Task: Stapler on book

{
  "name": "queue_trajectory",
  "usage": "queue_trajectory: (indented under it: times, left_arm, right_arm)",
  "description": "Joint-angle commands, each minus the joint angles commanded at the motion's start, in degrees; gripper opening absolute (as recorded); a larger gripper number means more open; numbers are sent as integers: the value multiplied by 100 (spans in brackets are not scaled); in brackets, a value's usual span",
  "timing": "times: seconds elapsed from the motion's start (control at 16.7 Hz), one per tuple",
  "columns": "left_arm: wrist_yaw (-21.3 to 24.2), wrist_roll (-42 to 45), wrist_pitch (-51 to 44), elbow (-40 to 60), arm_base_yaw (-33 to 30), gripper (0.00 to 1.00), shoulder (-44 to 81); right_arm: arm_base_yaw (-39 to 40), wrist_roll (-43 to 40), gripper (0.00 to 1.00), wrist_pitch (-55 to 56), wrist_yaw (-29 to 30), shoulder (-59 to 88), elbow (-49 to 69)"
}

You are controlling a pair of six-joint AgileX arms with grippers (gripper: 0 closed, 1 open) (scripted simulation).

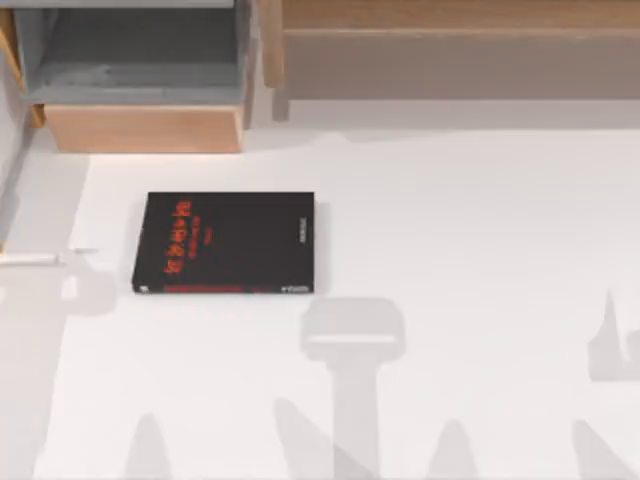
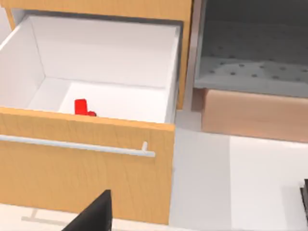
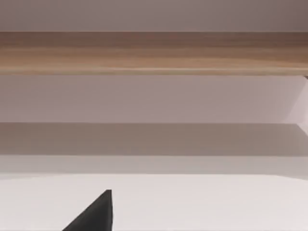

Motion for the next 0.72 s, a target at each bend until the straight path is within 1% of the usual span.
queue_trajectory:
  times: [0.24,0.72]
  left_arm:
    - [-33,-2,-1381,2432,374,100,2429]
    - [49,160,-4191,7734,947,100,7754]
  right_arm:
    - [0,0,100,0,0,0,0]
    - [0,0,100,0,0,0,0]
